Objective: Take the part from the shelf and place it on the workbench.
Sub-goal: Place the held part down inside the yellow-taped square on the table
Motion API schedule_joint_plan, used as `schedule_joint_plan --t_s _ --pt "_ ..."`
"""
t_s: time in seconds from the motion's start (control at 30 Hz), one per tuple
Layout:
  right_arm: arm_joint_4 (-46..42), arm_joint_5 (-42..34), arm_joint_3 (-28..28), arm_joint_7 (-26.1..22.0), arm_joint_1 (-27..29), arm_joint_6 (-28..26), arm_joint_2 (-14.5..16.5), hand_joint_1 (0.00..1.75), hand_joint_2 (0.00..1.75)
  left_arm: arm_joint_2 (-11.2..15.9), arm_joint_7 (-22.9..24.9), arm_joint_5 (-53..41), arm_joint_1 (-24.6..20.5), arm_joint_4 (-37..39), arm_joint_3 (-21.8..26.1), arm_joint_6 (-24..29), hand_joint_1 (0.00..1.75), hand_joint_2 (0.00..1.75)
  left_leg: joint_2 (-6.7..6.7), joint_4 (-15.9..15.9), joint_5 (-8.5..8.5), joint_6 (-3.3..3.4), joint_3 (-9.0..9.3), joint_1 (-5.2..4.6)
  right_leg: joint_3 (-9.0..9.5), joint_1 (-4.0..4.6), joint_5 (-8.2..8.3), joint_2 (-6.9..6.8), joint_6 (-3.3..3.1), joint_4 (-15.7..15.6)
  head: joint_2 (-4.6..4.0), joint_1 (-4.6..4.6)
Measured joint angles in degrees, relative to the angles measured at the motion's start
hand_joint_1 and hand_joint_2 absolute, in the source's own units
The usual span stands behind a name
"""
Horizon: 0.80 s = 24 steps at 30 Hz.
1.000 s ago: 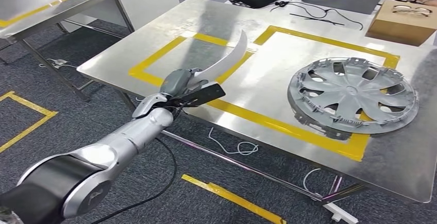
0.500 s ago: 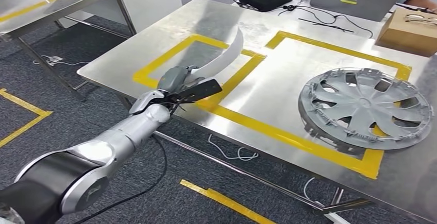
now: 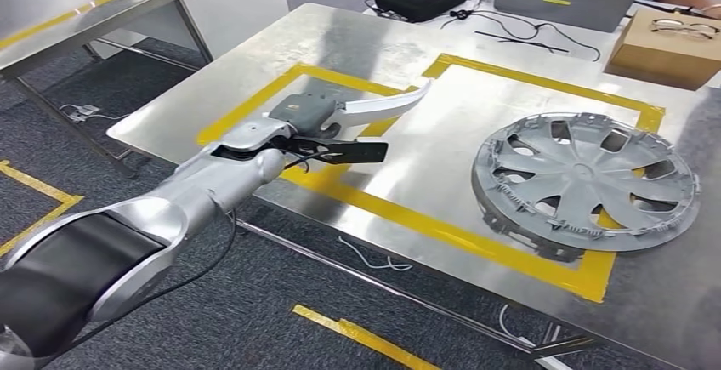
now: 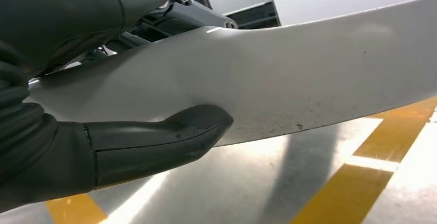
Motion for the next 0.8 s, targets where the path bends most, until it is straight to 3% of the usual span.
schedule_joint_plan --t_s 0.07,0.1,0.13,0.23,0.3,0.4,0.47,0.53,0.6,0.63,0.67,0.73,0.8 --pt "0.0 0.0 0.0 0.0 -0.1 0.0 0.0 0.00 1.75 0.4 0.1 -0.2 -0.5 0.8 -1.2 -0.3 1.75 1.75 0.01 6.6 -2.40 -0.25 -3.69 0.12 0.33 0.03 -0.30 0.05 -0.26 0.0 0.00 -0.05" --pt "0.0 0.0 0.0 0.0 0.0 0.0 0.0 0.00 1.75 0.6 0.2 -0.3 -0.5 1.1 -1.6 -0.3 1.75 1.75 0.01 7.8 -2.36 -0.24 -4.70 0.14 0.50 0.04 -0.44 0.11 -0.31 0.0 0.00 -0.06" --pt "0.0 0.0 0.0 0.0 0.0 0.0 0.0 0.00 1.75 0.7 0.3 -0.4 -0.5 1.3 -2.0 -0.3 1.75 1.75 0.01 6.9 -1.18 -0.13 -4.70 0.16 0.70 0.06 -0.58 0.16 -0.30 0.0 0.00 -0.07" --pt "0.0 0.0 0.0 0.0 0.0 0.0 0.0 0.00 1.75 1.0 0.5 -0.6 -1.0 1.8 -2.6 -0.4 1.75 1.75 0.04 -3.6 4.92 0.49 -0.97 0.01 1.16 0.15 -0.90 0.21 -0.04 0.1 0.00 -0.03" --pt "0.0 0.1 0.0 0.0 -0.1 0.0 0.0 0.00 1.75 1.1 0.8 -1.2 -1.4 1.9 -3.1 -1.0 1.75 1.75 0.02 -7.4 6.08 0.88 0.36 -0.27 0.98 0.22 -1.00 0.15 0.43 0.1 0.00 0.00" --pt "0.0 0.4 0.0 0.0 -0.1 0.3 -0.1 0.00 1.75 1.1 1.2 -2.3 -1.6 2.2 -4.2 -2.4 1.75 1.75 0.03 -8.0 6.61 1.75 0.64 -0.30 0.73 0.21 -1.27 0.11 1.41 0.1 0.00 0.02" --pt "0.0 0.5 0.0 0.0 0.0 0.4 -0.1 0.00 1.75 1.1 1.7 -3.4 -1.5 2.4 -4.9 -2.8 1.75 1.75 0.14 -8.5 6.98 2.30 0.94 0.00 -0.73 0.21 -3.25 0.09 1.90 3.0 0.00 0.16" --pt "0.0 0.5 -0.1 -0.1 0.0 0.4 -0.2 0.00 1.75 0.9 2.7 -5.4 -1.3 2.8 -6.1 -2.5 1.75 1.75 0.13 -8.6 7.04 2.54 0.98 0.05 -4.04 0.15 -6.59 0.06 2.20 10.0 0.00 0.31" --pt "0.0 0.6 -0.1 -0.1 -0.1 0.4 -0.2 0.00 1.75 0.8 3.9 -7.6 -0.9 3.2 -7.6 -2.0 1.75 1.75 0.09 -8.5 6.98 2.60 0.98 -0.01 -6.85 0.14 -7.93 0.06 2.39 15.3 0.00 0.30" --pt "0.0 0.7 -0.1 -0.1 -0.1 0.4 -0.2 0.00 1.75 0.8 4.6 -8.4 -0.8 3.4 -8.4 -1.8 1.75 1.75 0.07 -8.5 6.94 2.60 0.99 -0.02 -6.89 0.15 -7.03 0.06 2.40 15.0 0.00 0.30" --pt "0.0 0.7 -0.1 -0.1 0.0 0.4 -0.2 0.00 1.75 0.8 5.2 -9.0 -0.7 3.6 -8.9 -1.6 1.75 1.75 0.05 -8.4 6.89 2.56 1.01 -0.03 -5.86 0.14 -5.30 0.05 2.35 12.5 0.00 0.30" --pt "0.0 1.0 -0.2 -0.1 -0.1 0.4 -0.2 0.00 1.75 0.8 6.5 -9.5 -0.8 3.9 -9.5 -0.7 1.75 1.75 -0.01 -8.3 6.73 2.32 0.97 -0.15 -1.88 0.18 -1.78 0.02 2.07 4.6 0.00 0.32" --pt "0.0 1.0 -0.2 -0.1 -0.2 0.3 -0.2 0.00 1.75 0.9 8.1 -8.3 -0.7 4.1 -9.5 2.2 1.75 1.75 -0.04 -8.1 6.65 1.88 0.76 -0.36 0.55 0.26 -0.74 0.05 1.68 0.2 0.00 0.26"
